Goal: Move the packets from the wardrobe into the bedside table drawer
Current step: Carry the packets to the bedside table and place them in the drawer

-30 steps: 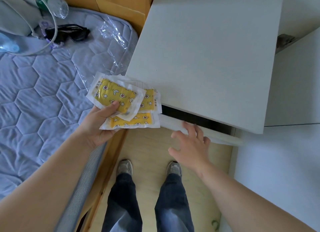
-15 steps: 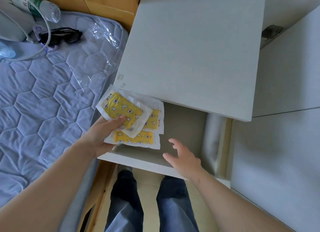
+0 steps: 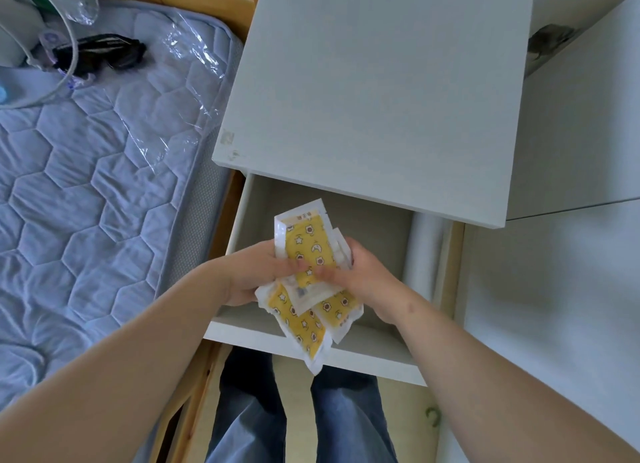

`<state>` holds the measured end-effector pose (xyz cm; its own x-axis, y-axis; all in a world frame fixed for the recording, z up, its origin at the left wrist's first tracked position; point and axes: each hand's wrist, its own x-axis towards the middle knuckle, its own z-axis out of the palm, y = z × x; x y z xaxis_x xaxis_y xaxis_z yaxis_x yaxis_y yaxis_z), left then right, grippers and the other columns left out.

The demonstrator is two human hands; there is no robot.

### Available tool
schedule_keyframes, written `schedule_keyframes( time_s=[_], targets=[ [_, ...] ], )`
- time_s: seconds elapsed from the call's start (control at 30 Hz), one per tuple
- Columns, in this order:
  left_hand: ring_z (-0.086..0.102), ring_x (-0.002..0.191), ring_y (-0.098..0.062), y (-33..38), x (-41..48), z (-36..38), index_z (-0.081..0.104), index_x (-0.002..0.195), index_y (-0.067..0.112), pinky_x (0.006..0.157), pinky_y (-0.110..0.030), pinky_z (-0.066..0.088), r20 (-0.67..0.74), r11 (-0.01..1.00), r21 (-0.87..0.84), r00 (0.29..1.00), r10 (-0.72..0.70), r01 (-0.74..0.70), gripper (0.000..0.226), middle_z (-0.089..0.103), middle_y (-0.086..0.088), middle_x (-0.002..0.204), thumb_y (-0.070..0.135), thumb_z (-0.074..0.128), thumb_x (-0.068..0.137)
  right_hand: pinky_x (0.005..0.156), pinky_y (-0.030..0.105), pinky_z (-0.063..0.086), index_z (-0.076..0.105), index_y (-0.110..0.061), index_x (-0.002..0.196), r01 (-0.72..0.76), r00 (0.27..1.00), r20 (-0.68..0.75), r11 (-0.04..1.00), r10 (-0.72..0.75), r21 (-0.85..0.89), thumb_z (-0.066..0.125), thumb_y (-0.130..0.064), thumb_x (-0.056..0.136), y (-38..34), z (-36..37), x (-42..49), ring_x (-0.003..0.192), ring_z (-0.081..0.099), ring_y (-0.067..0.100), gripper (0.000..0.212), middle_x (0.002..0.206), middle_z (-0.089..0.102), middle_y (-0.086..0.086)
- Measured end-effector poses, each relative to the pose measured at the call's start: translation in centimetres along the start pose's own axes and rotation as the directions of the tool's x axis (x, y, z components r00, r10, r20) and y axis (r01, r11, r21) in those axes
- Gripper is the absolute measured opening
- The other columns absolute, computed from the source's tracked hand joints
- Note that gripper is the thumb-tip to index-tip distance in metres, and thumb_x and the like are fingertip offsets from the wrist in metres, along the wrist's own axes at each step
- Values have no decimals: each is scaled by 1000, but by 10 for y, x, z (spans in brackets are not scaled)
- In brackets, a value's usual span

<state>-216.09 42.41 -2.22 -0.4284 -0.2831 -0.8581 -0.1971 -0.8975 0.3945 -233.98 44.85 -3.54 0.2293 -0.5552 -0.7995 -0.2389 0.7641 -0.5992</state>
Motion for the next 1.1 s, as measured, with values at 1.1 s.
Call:
schedule_keyframes(
  time_s=[1.1],
  targets=[
    [60, 103, -25, -50, 140, -53, 51, 123, 15, 82, -35, 52, -483, 645, 715, 858, 175, 271, 42, 57, -8, 123, 32, 63, 86, 59, 23, 46, 51, -14, 120, -291, 864, -411, 955, 289, 61, 61, -26, 90, 101, -30, 102, 87, 58, 17, 34, 113, 64, 5]
  ],
)
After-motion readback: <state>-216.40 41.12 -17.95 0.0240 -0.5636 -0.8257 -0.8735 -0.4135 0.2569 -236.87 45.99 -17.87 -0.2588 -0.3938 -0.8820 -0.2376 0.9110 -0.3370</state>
